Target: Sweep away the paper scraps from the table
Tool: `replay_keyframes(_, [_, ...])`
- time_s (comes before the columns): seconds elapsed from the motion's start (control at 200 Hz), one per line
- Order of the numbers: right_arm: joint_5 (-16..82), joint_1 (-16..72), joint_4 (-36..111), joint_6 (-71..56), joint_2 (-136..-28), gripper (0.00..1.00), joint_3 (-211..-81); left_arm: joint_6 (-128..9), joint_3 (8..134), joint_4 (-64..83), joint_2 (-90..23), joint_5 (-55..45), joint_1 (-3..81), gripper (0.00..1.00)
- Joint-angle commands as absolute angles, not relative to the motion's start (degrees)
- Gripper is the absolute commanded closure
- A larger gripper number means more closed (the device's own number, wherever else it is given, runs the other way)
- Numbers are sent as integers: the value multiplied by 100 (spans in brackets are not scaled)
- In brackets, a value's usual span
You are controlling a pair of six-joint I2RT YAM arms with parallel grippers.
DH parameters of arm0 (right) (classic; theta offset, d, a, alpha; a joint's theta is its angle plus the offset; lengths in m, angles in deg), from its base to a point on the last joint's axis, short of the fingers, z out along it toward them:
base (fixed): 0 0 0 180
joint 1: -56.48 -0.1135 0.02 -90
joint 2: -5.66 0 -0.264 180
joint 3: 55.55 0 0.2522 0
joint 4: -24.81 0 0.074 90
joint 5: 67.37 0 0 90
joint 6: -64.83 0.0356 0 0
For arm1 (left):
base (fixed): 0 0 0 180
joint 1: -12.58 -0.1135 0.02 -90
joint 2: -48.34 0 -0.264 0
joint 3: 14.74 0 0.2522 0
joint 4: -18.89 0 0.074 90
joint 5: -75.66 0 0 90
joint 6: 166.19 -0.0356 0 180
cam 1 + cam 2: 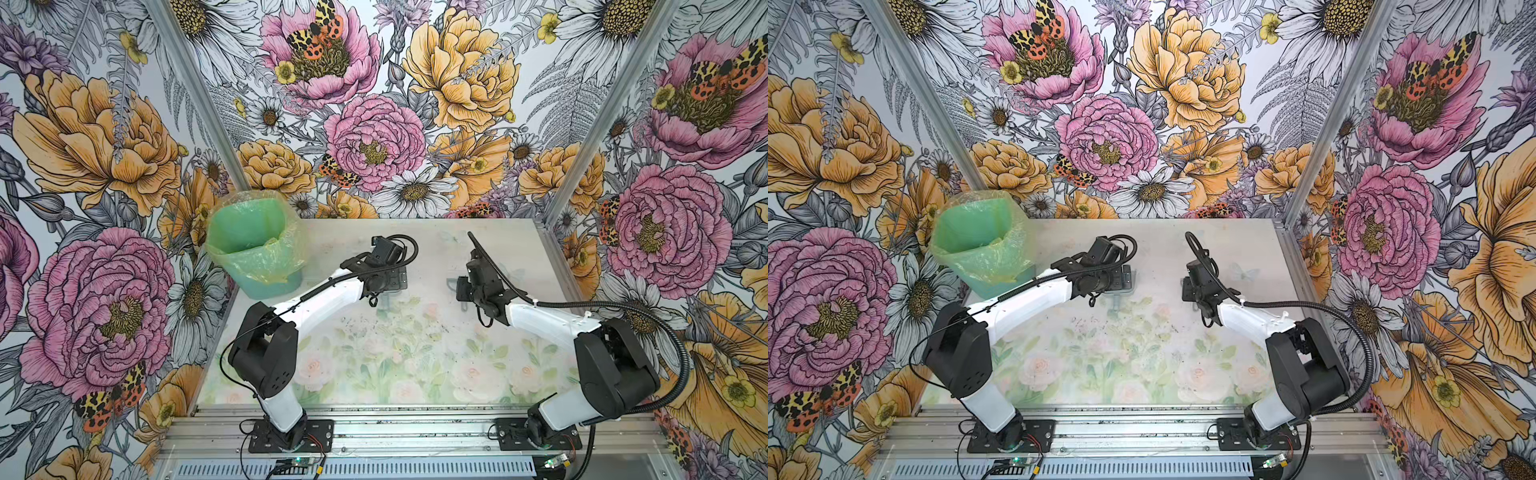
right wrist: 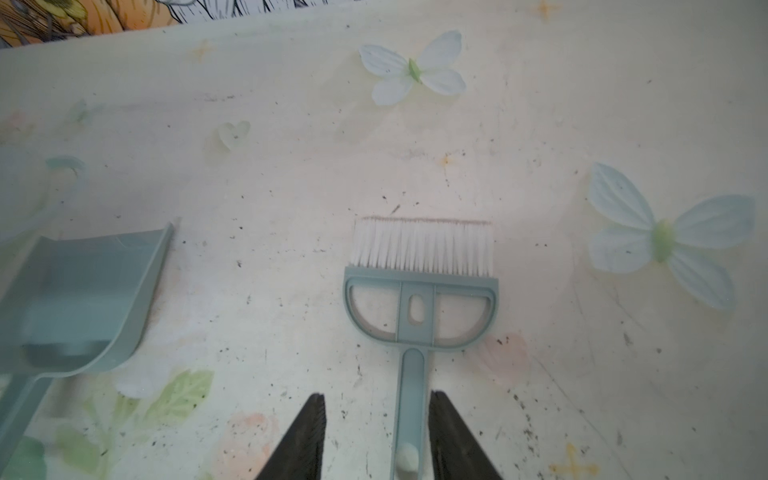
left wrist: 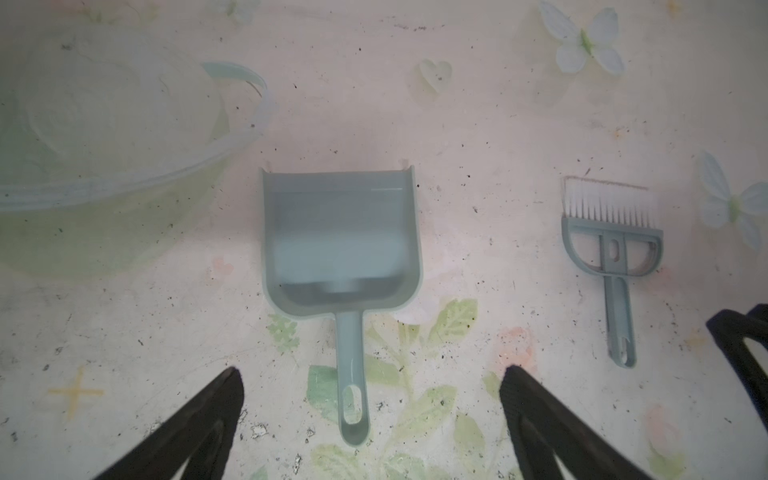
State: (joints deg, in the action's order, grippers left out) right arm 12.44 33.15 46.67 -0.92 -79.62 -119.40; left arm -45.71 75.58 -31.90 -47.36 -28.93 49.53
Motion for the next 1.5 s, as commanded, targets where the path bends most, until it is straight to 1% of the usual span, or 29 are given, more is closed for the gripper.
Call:
replay_keyframes(0.0, [1473, 3408, 5027, -600, -7573, 55, -12196, -4954, 7411, -3222, -4395, -3323, 5042, 2])
replay_keyframes(0.18, [1160, 3677, 5044, -1267, -7080, 55, -12184, -5757, 7133, -3141, -3858, -4452, 5425, 2])
replay_keyframes(0.285, [1118, 3977, 4992, -1512, -6862, 55, -12092, -6210, 6734, -2764, -3345, -4959, 5586, 2])
replay_keyframes(0.445, [1254, 4547, 4603, -1703, -6614, 55, -11686, -6907, 5813, -1754, -2300, -5245, 5579, 2])
replay_keyframes(0.525, [1218, 4708, 4366, -1807, -6478, 55, -11446, -6987, 5384, -1351, -1749, -5328, 5475, 2])
replay_keyframes(0.721, [1272, 5019, 3272, -1929, -6358, 55, -10741, -7074, 4476, -806, -617, -4761, 4687, 2])
replay_keyframes(0.841, [1221, 5151, 2762, -1973, -6558, 54, -10532, -7203, 4064, -635, -192, -4532, 4203, 2])
replay_keyframes(0.971, [1200, 5251, 2226, -2081, -6918, 55, -10417, -7658, 3336, 138, 123, -4495, 3841, 2])
replay_keyframes(1.211, [1232, 5372, 1424, -2266, -7544, 55, -10339, -7808, 2723, 735, 103, -3887, 3016, 2])
replay_keyframes(1.451, [1312, 5445, 494, -2314, -8170, 55, -10072, -8005, 1831, 2497, -172, -2935, 2235, 2])
replay_keyframes(1.496, [1332, 5486, 622, -2245, -8166, 55, -10119, -8048, 1723, 2746, -253, -2819, 2145, 2])
